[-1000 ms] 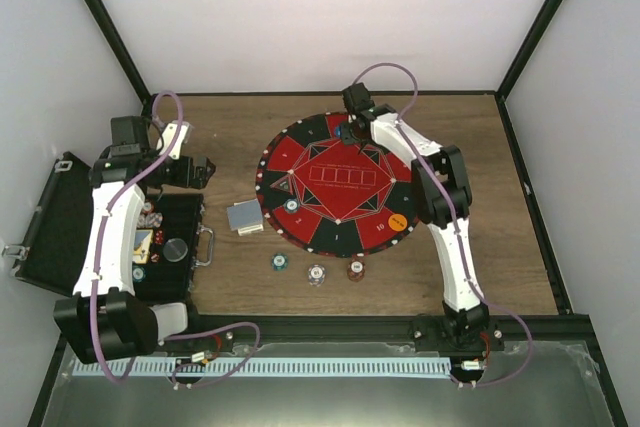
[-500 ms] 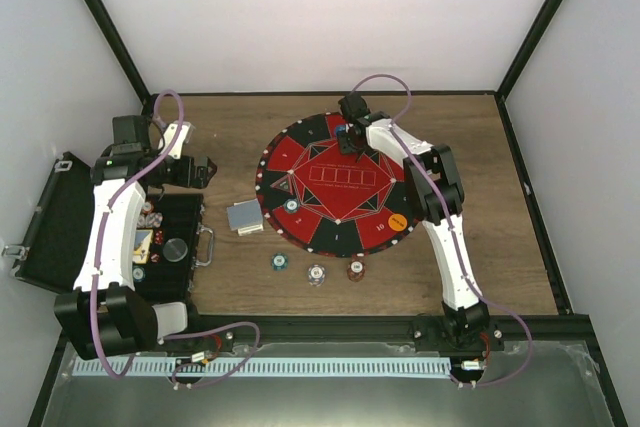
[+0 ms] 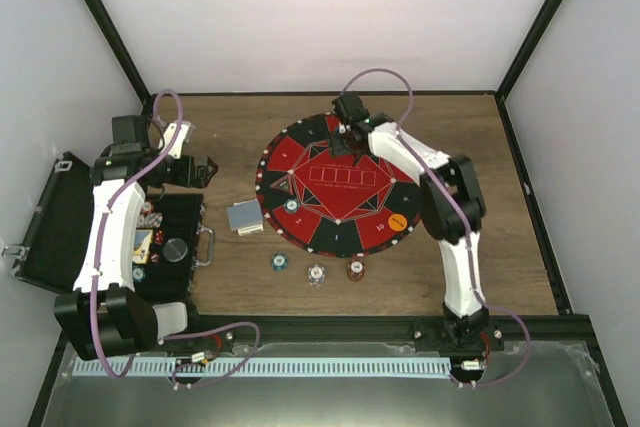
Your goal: Distribute texas hold em gaming equipment
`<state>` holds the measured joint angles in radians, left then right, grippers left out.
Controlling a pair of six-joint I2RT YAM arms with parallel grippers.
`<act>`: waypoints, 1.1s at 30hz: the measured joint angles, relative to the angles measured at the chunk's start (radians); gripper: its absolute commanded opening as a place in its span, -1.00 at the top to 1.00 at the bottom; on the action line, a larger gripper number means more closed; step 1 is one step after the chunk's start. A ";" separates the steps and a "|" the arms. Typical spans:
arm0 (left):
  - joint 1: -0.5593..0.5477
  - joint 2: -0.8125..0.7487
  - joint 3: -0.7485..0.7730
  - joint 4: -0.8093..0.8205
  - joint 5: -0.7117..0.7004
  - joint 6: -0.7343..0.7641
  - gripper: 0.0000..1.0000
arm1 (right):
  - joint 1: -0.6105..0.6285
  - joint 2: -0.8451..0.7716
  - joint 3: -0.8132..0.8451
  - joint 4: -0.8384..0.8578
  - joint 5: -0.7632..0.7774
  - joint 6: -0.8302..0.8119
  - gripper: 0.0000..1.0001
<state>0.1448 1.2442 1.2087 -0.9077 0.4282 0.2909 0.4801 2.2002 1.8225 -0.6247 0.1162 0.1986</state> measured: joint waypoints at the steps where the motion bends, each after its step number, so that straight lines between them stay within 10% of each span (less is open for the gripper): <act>1: 0.001 0.000 0.002 -0.001 0.002 -0.002 -1.00 | 0.024 -0.060 -0.050 0.006 0.002 0.000 -0.46; 16: 0.032 -0.002 0.016 0.005 -0.031 -0.053 -1.00 | 0.606 -0.374 -0.440 0.071 -0.023 0.058 -0.70; 33: 0.041 -0.051 0.022 -0.001 -0.006 -0.044 -1.00 | 0.700 -0.182 -0.441 0.076 -0.059 0.087 -0.68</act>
<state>0.1856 1.1931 1.2308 -0.9085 0.4221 0.2466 1.1797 2.0186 1.3811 -0.5488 0.0570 0.2852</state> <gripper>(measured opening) 0.999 0.863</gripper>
